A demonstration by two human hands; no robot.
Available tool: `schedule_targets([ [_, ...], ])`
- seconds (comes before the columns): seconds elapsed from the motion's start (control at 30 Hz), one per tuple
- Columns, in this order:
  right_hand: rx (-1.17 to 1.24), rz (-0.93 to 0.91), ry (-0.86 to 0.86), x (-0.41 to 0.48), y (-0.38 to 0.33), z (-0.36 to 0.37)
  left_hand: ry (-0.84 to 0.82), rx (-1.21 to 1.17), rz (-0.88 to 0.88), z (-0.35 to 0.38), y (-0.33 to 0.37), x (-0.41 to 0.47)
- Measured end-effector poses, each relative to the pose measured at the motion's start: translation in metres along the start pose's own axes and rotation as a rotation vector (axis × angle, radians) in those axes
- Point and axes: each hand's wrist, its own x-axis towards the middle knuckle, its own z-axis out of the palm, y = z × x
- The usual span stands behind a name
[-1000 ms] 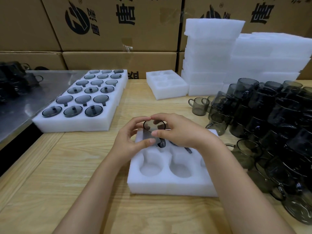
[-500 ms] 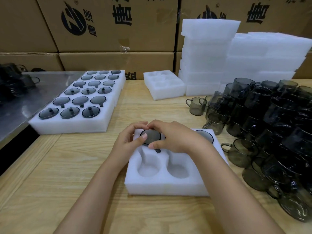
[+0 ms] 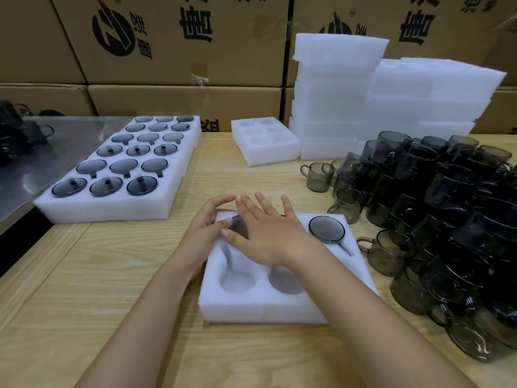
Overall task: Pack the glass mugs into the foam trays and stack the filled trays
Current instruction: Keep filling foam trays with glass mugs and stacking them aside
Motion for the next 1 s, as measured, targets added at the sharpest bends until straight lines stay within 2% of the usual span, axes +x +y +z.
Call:
schedule_targets([
  [0.17,0.065,-0.015,-0.018,-0.002,0.000,0.000,0.093,-0.075,-0.005,0.003,-0.006,-0.002],
  [0.23,0.165,-0.020,0.008,-0.005,0.004,-0.007,0.103,-0.122,-0.025,0.003,-0.008,-0.003],
  [0.27,0.257,0.011,0.077,-0.007,0.011,-0.013,0.105,-0.139,-0.029,0.002,-0.007,-0.004],
  [0.33,0.432,0.174,0.339,-0.014,0.034,-0.030,0.108,-0.148,-0.026,0.001,-0.007,-0.004],
  [0.4,0.422,0.390,0.600,-0.023,0.068,-0.044,0.107,-0.153,-0.030,0.001,-0.007,-0.005],
  [0.43,0.388,0.490,0.656,-0.028,0.084,-0.048,0.109,-0.156,-0.035,0.002,-0.007,-0.005],
  [0.47,0.352,0.574,0.650,-0.031,0.098,-0.049,0.111,-0.156,-0.039,0.002,-0.006,-0.005],
  [0.53,0.273,0.667,0.510,-0.033,0.116,-0.043,0.119,-0.158,-0.044,0.003,-0.005,-0.005],
  [0.6,0.221,0.688,0.362,-0.029,0.122,-0.033,0.135,-0.155,-0.049,0.003,-0.005,-0.004],
  [0.67,0.227,0.681,0.302,-0.024,0.124,-0.026,0.148,-0.150,-0.052,0.003,-0.004,-0.004],
  [0.83,0.294,0.665,0.393,-0.021,0.123,-0.022,0.164,-0.154,-0.063,0.004,-0.004,-0.006],
  [1.0,0.394,0.540,0.646,-0.041,0.115,-0.040,0.176,-0.150,-0.094,0.003,-0.002,-0.005],
])
